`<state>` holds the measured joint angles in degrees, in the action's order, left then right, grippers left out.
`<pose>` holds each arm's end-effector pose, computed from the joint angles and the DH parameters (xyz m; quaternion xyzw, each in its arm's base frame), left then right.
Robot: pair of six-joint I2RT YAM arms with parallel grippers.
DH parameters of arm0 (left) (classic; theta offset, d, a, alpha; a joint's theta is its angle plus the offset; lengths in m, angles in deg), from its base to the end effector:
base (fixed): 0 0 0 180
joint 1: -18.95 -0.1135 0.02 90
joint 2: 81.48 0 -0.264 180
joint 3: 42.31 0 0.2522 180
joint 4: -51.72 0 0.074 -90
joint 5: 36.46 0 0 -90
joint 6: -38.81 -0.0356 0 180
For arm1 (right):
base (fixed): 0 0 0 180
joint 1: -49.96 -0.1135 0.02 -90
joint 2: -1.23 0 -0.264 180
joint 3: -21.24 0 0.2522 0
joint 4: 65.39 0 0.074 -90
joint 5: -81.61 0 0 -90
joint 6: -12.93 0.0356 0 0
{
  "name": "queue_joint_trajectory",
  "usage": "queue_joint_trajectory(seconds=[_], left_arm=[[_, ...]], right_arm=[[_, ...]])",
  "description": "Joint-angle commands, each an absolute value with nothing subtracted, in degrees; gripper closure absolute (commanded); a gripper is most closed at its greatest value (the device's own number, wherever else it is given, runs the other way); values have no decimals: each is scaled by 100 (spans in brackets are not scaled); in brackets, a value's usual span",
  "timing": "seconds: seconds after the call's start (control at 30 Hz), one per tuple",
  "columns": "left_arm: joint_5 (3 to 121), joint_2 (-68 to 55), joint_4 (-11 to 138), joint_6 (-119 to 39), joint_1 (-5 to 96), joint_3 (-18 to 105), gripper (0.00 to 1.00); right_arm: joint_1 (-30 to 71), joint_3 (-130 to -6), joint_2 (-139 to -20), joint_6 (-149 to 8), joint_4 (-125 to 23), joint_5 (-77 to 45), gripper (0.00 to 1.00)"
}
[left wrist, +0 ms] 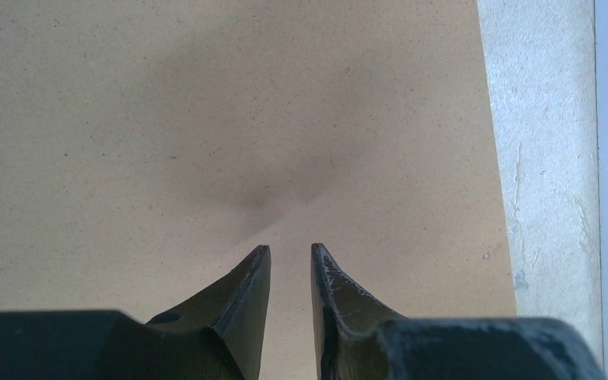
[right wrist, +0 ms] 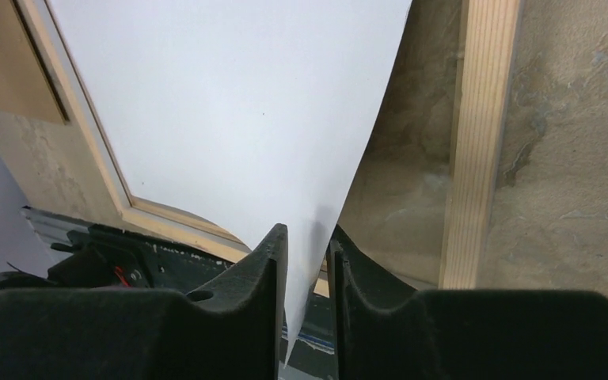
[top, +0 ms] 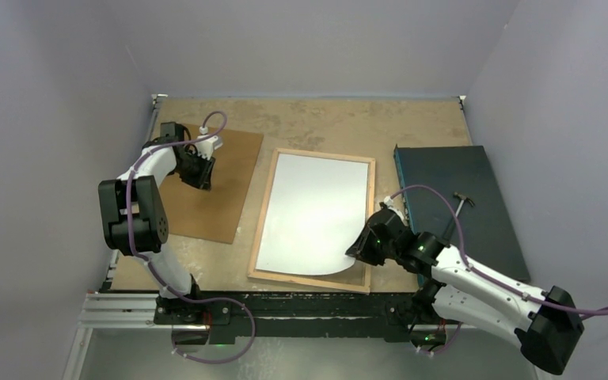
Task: Put the photo into the frame
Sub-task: Place the photo in the photo frame.
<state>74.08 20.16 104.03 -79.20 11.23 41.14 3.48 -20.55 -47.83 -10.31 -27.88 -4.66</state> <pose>0.3472 0.0345 0.1922 0.2005 0.9493 -0.1161 0.2125 0.1221 0.1252 0.2039 0.1748 0.9060 0.3043 0.2365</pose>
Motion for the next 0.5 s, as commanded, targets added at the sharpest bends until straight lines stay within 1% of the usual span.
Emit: queue_joint_trajectory(seconds=[0.0,0.07,0.17,0.2,0.23,0.33,0.37,0.4,0.47], left_arm=[[7435,1819,10304,-7870,1149,4103,76],[7437,1811,10297,-7867,1148,4085,76],[7438,1798,10293,-7870,1148,4056,76],[7437,1799,10299,-7868,1148,4053,76],[7433,1800,10301,-7874,1149,4053,76],[7421,1789,10326,-7901,1148,4072,76],[7412,1785,10328,-7904,1148,4075,76],[7399,1783,10328,-7911,1149,4086,76],[7385,1780,10342,-7918,1148,4118,76]], right_arm=[[370,-2181,-4696,-1093,-2615,-259,70],[367,-2174,-4744,-1098,-2641,-253,66],[366,-2259,-4916,-1186,-2622,-198,55],[372,-2303,-4986,-1230,-2575,-147,50],[372,-2393,-5044,-1274,-2495,-81,43],[380,-2753,-5273,-1440,-2070,171,13],[375,-2885,-5353,-1497,-1889,273,5],[374,-3033,-5425,-1553,-1712,360,1],[379,-3256,-5526,-1622,-1436,500,1]])
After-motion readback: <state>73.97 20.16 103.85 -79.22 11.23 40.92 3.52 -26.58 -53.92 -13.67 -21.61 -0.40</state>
